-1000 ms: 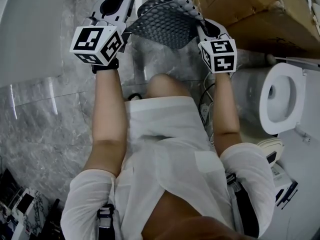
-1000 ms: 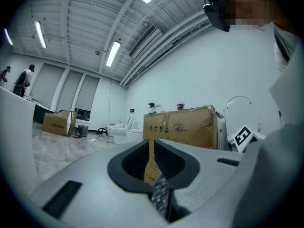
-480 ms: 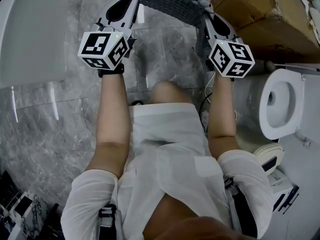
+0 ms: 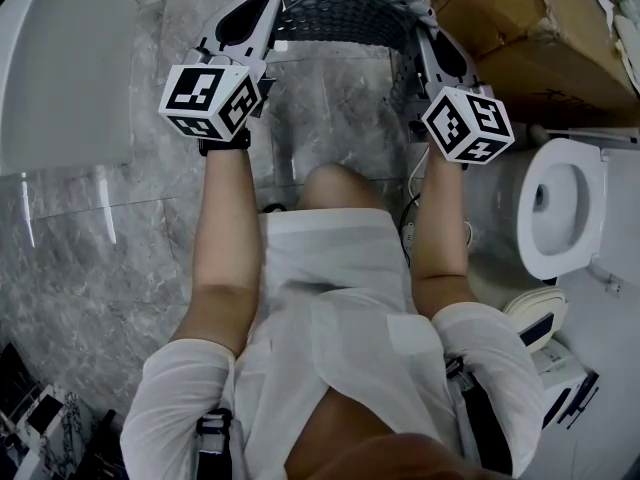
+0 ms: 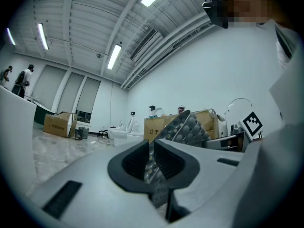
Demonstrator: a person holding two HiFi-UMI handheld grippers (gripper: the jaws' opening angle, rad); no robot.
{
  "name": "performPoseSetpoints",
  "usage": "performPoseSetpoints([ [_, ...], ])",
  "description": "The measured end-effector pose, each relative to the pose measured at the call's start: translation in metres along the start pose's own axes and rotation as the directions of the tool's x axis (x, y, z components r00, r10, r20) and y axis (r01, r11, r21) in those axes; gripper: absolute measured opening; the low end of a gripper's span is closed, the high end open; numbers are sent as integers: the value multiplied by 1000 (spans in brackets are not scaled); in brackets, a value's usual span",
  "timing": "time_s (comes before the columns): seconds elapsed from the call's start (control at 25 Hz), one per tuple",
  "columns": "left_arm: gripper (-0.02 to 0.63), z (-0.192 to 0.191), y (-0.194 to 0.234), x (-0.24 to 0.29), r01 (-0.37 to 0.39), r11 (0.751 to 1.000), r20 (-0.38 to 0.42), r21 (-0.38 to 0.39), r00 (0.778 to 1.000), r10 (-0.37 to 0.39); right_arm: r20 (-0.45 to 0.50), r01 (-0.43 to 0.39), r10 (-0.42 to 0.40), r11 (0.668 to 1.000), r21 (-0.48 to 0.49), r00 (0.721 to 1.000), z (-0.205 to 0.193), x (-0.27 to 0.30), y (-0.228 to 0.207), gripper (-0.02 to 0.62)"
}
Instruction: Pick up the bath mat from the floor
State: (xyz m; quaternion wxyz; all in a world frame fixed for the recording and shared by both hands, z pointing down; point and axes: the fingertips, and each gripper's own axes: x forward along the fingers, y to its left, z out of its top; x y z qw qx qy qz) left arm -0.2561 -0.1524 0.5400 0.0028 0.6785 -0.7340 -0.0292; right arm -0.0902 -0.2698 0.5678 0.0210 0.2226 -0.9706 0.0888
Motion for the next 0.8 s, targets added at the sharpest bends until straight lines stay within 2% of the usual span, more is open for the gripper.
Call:
performPoseSetpoints([
  [0.8,40,-2,0,1,0,1000,3,0,1000,0,29,-4,4,1000,-1,1000,4,-2,0,61],
])
